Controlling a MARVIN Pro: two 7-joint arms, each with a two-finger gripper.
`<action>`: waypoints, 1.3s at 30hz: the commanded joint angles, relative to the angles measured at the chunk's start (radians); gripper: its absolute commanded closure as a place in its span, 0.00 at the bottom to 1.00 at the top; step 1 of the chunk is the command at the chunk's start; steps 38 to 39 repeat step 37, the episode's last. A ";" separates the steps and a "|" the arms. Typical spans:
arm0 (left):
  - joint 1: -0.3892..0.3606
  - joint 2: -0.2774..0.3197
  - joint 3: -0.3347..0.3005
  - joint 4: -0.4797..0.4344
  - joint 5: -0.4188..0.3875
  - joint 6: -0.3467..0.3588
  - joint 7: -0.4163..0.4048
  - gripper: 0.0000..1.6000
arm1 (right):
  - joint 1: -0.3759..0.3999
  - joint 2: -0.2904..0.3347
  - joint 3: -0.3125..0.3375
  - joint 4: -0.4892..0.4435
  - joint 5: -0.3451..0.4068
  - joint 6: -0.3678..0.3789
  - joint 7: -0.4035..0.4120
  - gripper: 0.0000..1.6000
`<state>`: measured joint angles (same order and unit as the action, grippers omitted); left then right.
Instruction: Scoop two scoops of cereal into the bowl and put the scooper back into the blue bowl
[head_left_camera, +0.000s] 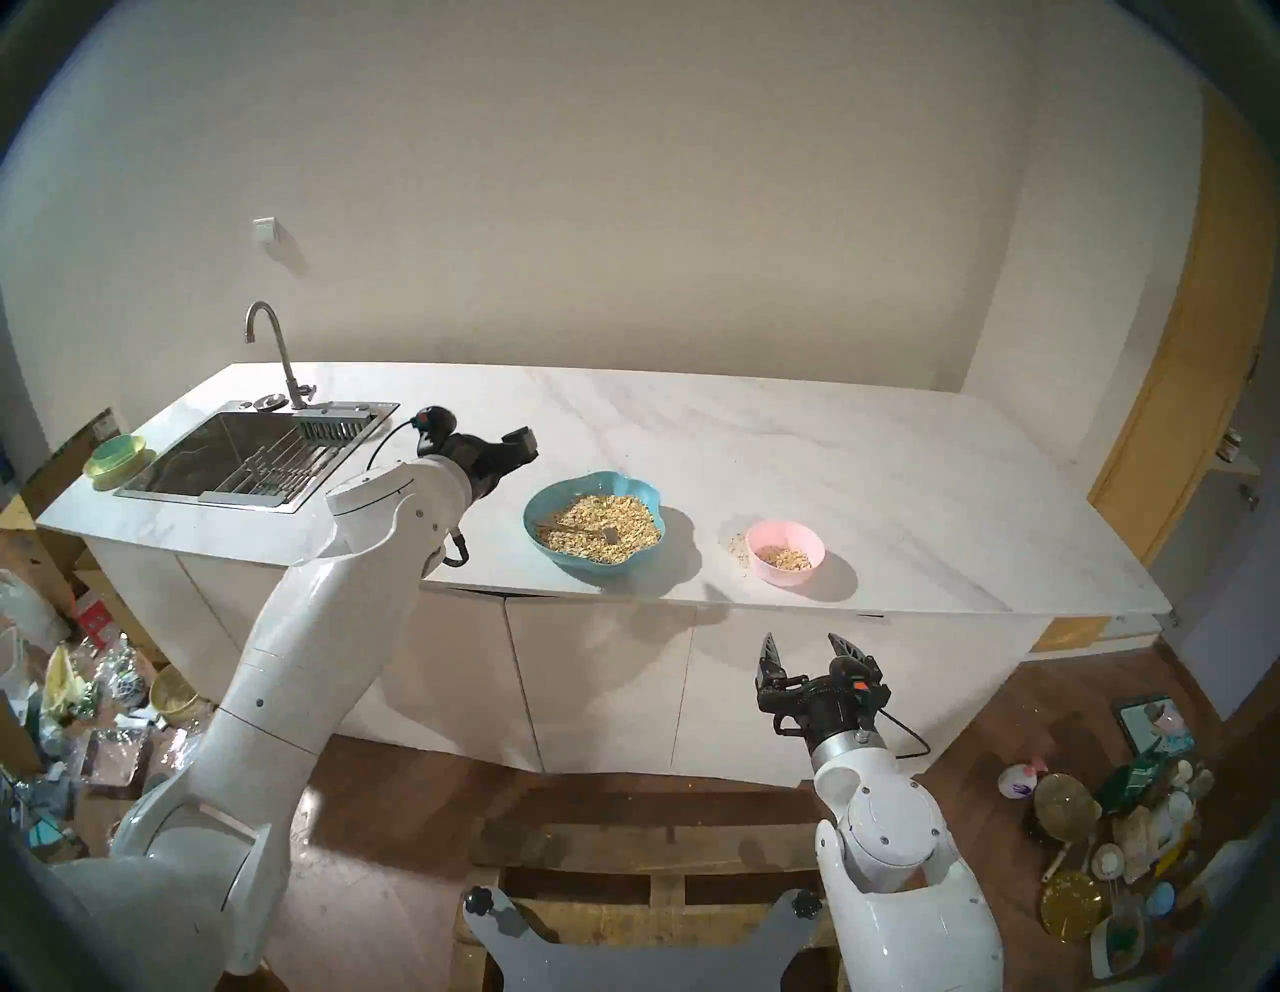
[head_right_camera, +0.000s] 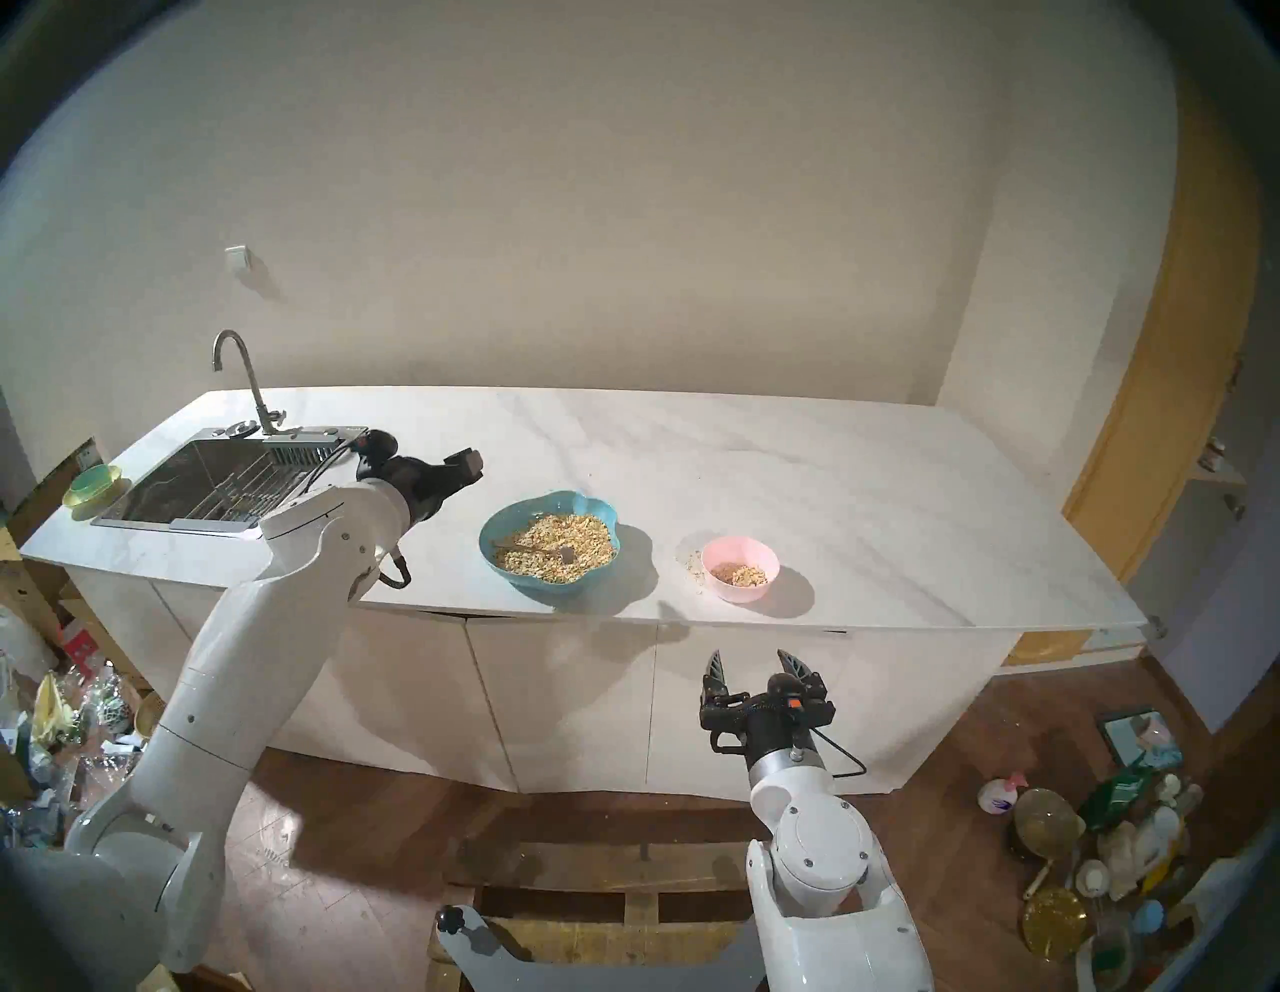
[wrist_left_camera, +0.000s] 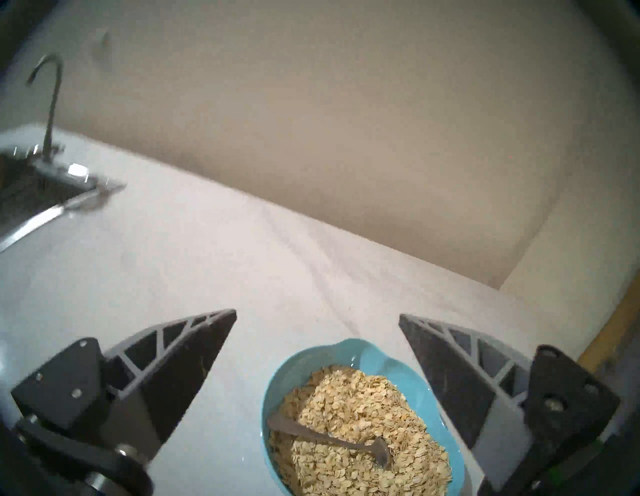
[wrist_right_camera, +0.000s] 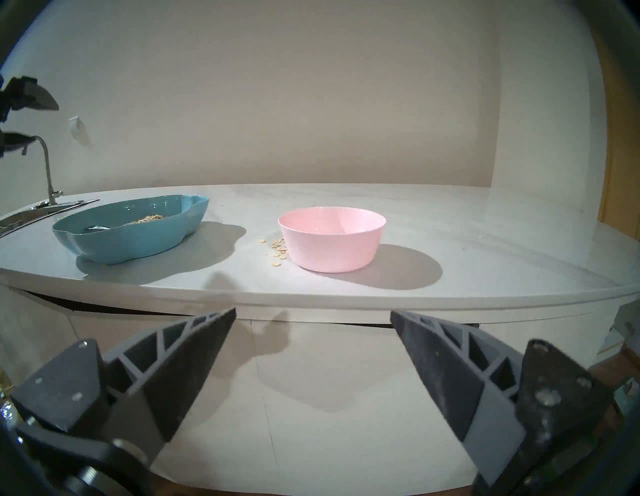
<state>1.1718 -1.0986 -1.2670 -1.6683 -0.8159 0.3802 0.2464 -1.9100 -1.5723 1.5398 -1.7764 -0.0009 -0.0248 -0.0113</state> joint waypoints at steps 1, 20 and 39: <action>0.063 -0.004 0.086 -0.110 0.085 -0.061 -0.006 0.00 | 0.007 -0.003 -0.001 -0.023 0.002 -0.005 0.000 0.00; 0.293 0.037 0.182 -0.321 0.352 -0.133 0.192 0.00 | 0.004 -0.003 -0.001 -0.028 0.002 -0.003 -0.001 0.00; 0.290 0.043 0.188 -0.320 0.348 -0.141 0.196 0.00 | 0.004 -0.003 -0.001 -0.028 0.002 -0.003 -0.001 0.00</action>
